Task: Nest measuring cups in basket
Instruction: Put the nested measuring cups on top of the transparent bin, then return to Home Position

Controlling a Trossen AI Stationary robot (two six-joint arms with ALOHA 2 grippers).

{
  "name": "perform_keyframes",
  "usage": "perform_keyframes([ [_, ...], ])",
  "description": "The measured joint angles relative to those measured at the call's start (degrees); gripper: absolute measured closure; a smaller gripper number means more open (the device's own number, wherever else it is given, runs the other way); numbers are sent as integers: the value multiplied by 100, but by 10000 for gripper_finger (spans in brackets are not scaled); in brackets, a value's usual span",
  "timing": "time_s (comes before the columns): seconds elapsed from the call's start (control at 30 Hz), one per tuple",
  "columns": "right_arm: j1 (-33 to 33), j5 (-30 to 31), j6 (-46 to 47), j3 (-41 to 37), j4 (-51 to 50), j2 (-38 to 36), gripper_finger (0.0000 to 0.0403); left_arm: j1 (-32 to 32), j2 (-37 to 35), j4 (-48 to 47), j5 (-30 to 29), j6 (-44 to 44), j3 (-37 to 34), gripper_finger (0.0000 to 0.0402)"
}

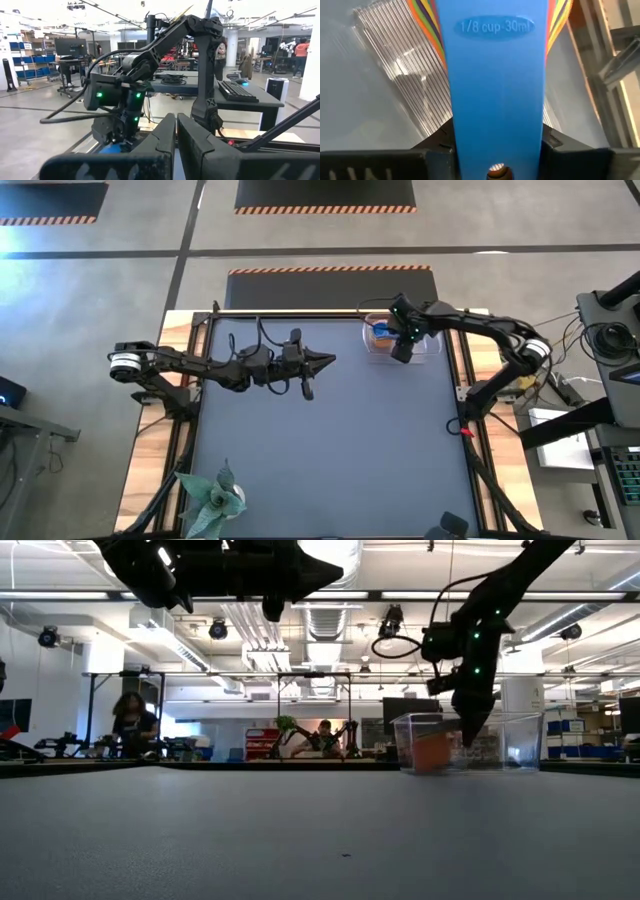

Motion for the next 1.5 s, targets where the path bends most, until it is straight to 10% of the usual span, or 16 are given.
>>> perform_keyframes([
  [0.63, 2, 100, 473, 54, -507, -1218, 184, 4, 4, -63, 0, 86, 0, 402],
  [1.2, 3, -1894, 1500, 79, 230, -5548, 297, 4, -142, -267, -48, -148, 0, 402],
  [1.5, 4, -1971, 1503, 94, 177, -7245, 338, 154, -1955, -2267, -83, -331, 0, 402],
])
